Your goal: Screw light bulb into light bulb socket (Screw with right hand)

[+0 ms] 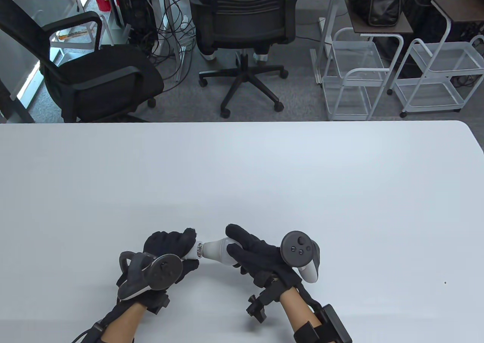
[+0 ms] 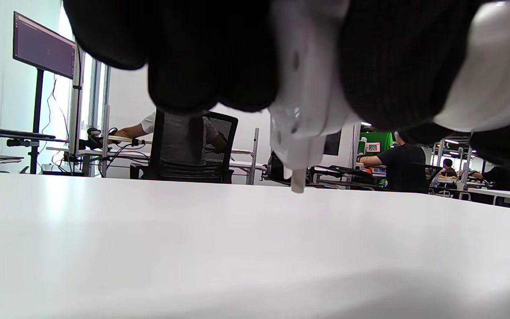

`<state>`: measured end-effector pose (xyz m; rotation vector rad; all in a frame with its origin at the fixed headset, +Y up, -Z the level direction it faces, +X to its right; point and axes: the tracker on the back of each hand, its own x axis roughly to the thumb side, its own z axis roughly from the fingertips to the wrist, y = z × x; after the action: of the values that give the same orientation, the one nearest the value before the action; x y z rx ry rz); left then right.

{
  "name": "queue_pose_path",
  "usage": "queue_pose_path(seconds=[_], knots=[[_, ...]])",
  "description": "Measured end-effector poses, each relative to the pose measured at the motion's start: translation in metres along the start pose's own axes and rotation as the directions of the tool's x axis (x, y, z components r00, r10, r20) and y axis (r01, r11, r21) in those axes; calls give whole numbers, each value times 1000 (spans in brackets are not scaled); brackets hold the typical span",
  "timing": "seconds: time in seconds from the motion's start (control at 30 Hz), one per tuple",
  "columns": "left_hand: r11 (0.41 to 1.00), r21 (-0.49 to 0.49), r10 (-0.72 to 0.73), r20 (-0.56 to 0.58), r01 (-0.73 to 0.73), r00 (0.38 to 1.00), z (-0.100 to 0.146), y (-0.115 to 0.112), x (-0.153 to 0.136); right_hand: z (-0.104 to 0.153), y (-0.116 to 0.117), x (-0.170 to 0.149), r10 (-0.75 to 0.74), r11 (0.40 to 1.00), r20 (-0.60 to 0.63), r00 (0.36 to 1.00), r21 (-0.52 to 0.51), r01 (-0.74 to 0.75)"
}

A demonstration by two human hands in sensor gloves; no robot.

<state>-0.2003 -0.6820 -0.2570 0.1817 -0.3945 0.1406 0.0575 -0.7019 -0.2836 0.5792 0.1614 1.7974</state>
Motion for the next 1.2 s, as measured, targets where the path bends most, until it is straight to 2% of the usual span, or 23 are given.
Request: queue_pose_path(seconds=[0.3,0.37,0.47,0.67,0.83,1.03,1.2], knots=[[1000,4,-2,3,2,1000,0,0,0,1,0,0,47,998,-2,999,-38,-47],[1000,5,-1,1,1,1000,0,0,0,1,0,0,27,999,4,1000,-42,-27],[1000,8,3,-4,-3,1000,0,1,0,0,1,-1,-15,1000,2,1000,14,15],[1000,4,3,1,-3,1000,0,0,1,1,0,-3,-17,998,-13,1000,-60,16],[1000,4,3,-11,-3,1000,0,0,-1,0,3,-4,-60,998,-18,998,0,60],[1000,-7,18,-9,-18,1000,0,0,-1,1,2,-6,-31,997,-28,999,-72,29],[1000,-3,10,-12,-10,1000,0,0,0,1,3,-6,-64,997,-13,998,-36,63]])
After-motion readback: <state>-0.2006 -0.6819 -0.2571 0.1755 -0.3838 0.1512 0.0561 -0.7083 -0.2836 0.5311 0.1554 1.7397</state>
